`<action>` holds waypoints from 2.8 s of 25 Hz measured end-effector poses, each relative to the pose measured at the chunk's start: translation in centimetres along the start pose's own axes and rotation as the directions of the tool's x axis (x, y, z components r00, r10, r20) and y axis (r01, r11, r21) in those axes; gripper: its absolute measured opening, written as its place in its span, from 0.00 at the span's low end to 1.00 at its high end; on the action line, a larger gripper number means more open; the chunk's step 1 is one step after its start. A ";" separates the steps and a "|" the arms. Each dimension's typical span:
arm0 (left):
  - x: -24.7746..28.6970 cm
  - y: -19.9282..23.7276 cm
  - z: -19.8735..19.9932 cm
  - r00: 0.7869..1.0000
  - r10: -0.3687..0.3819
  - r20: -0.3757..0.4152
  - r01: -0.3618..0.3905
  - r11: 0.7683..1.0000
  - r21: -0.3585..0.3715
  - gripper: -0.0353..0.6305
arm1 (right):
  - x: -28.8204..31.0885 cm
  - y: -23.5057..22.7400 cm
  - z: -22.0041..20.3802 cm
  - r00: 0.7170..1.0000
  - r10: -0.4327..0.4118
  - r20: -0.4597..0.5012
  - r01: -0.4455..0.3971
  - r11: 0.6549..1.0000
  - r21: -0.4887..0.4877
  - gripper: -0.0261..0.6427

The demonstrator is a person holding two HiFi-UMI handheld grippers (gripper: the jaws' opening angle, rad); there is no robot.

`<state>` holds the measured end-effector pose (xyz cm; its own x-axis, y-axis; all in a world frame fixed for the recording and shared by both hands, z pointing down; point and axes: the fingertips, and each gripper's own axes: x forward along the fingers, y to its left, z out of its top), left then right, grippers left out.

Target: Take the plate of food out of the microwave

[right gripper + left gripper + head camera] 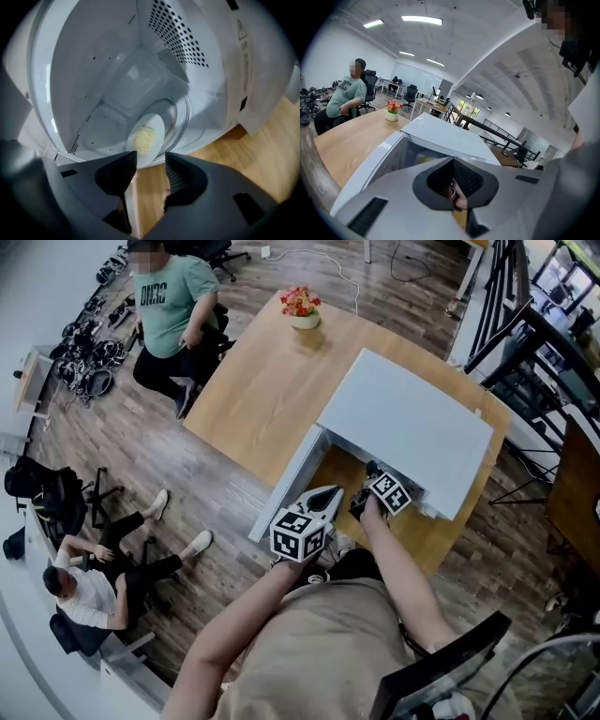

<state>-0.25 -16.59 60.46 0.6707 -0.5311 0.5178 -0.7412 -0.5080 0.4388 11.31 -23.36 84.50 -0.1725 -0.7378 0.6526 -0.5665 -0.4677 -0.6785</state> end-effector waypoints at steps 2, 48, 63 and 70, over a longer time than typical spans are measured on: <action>0.2 0.5 0.2 1.000 0.001 -0.003 -0.001 1.000 0.000 0.06 | 0.5 -0.5 -0.2 1.000 -0.029 0.000 0.029 0.998 0.049 0.30; -5.6 4.6 -2.2 0.998 0.004 -0.063 -0.003 1.000 0.023 0.06 | 4.8 -0.2 -3.0 0.996 -0.032 0.083 -0.030 0.753 0.657 0.27; -5.7 4.8 -2.5 0.998 -0.012 -0.064 0.013 1.000 0.016 0.06 | 1.4 -0.6 -2.1 0.985 0.048 0.167 -0.136 0.806 0.576 0.08; -4.7 3.4 -2.6 0.995 -0.048 -0.083 0.052 0.998 0.036 0.06 | -0.7 -0.4 -1.8 0.975 0.128 0.184 -0.205 0.839 0.505 0.06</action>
<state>-6.02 -14.05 61.41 0.7009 -0.4475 0.5554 -0.7040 -0.5591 0.4379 10.24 -21.76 84.94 -0.0923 -0.8684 0.4872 -0.0331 -0.4863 -0.8731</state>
